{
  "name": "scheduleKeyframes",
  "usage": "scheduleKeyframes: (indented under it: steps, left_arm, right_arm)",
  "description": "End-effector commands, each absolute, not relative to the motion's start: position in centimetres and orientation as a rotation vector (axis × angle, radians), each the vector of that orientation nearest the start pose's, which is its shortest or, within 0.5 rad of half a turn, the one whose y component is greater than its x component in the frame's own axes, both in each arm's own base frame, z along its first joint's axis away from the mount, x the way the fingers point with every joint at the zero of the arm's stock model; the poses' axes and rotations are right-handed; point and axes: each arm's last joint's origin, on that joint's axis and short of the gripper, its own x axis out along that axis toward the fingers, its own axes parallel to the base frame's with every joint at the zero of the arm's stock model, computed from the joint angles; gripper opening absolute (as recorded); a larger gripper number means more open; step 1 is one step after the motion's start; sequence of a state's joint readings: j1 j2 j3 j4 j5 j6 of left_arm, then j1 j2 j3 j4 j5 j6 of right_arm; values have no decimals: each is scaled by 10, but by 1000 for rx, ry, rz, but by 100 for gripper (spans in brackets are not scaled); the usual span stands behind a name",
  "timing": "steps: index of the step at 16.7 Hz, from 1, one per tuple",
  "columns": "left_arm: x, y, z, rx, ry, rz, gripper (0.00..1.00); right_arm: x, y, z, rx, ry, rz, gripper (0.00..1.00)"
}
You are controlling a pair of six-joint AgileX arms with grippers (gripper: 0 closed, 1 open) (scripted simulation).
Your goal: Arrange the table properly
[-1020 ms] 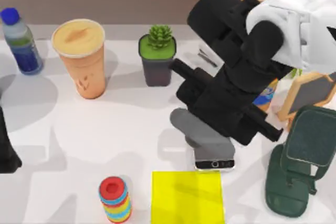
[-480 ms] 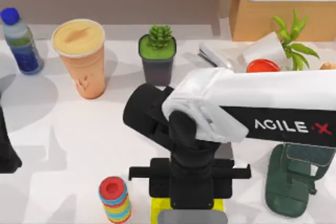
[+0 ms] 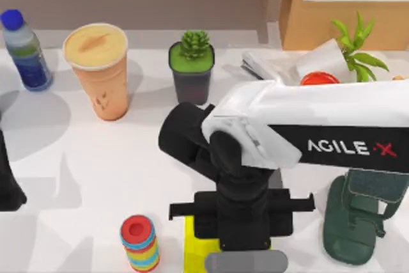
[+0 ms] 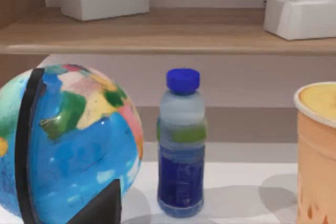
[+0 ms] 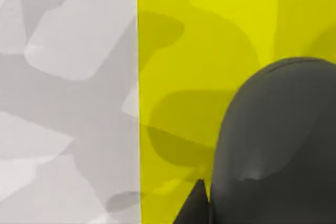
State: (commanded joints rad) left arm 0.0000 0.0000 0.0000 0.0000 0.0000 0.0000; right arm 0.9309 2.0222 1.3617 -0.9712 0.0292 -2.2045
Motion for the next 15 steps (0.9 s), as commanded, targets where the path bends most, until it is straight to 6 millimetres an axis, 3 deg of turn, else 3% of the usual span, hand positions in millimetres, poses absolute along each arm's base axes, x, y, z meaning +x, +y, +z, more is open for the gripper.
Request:
scheduleKeyframes:
  steps: [7,15]
  left_arm:
    - [106,-1,160,0,0,0,100]
    - [106,-1,160,0,0,0,100]
  right_arm:
    - [211,285,104,-2118,127,2467,0]
    - [206,305,135,-2198,13,2229,0]
